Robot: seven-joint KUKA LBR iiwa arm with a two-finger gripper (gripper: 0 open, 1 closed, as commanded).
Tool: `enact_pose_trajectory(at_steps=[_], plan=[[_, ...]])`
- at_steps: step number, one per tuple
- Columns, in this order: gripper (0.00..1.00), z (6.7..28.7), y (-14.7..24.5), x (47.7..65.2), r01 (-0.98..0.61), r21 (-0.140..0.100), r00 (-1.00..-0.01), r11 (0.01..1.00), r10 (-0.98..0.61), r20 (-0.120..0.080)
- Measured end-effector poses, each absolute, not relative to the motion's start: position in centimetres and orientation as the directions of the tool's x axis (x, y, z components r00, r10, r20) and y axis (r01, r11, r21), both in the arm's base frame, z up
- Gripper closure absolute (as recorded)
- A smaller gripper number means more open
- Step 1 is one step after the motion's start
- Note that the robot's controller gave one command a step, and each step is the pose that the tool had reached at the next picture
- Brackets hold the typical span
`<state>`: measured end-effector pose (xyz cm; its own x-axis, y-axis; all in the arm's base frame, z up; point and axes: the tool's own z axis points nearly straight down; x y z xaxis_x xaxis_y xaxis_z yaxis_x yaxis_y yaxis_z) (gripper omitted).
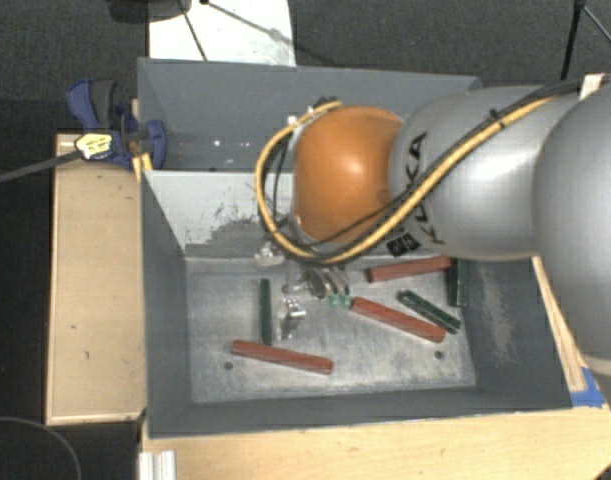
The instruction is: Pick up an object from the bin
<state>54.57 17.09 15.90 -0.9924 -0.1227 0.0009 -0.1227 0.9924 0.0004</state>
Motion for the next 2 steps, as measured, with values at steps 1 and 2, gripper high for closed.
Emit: enact_pose_trajectory(at_steps=[1, 2], plan=[[1.0, 7.5, 16.69, 49.89, -0.164, 0.002, -0.987, 0.987, -0.164, -0.002], [1.0, 7.5, 16.69, 49.89, -0.162, 0.002, -0.987, 0.987, -0.162, -0.002]])
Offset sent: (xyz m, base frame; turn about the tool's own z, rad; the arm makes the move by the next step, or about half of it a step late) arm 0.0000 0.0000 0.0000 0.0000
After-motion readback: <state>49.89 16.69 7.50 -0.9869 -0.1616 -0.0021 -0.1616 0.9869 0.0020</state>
